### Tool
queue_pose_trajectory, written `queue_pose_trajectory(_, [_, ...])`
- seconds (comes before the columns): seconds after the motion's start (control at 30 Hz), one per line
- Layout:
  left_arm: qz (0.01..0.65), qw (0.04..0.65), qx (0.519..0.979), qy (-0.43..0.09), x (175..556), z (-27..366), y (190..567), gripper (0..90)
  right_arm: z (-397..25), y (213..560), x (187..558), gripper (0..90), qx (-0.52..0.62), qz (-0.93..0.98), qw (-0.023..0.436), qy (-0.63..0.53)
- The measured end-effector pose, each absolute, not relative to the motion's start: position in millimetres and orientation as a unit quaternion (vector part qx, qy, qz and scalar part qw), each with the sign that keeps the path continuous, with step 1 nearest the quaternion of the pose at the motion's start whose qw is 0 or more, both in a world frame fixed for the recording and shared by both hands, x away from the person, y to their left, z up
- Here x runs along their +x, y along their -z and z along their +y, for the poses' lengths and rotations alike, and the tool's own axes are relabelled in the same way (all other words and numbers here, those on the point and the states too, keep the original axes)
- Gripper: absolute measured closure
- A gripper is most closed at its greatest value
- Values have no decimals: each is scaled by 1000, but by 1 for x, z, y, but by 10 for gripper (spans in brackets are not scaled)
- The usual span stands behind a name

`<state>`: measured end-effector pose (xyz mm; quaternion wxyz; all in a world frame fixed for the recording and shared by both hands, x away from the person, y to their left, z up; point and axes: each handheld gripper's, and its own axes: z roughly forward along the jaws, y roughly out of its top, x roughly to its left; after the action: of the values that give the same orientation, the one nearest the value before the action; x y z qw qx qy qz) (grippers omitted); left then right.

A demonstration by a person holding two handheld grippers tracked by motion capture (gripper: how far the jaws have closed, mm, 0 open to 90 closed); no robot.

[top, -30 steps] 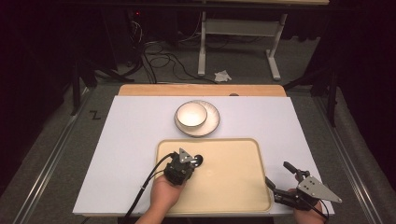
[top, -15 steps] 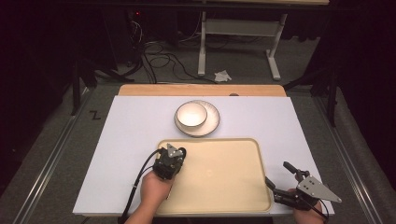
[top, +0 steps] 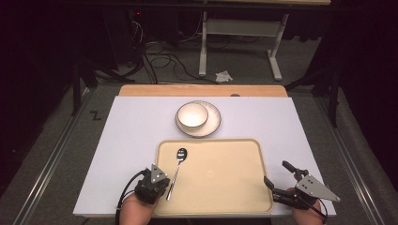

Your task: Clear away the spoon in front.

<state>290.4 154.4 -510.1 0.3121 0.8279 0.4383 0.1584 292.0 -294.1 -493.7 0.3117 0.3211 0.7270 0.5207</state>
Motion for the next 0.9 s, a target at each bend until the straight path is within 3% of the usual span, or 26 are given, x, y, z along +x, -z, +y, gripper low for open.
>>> queue_pose_trajectory(0.9, [404,326,843,-138,276,128,510,879,-285,495,301,147,312,734,308,-519])
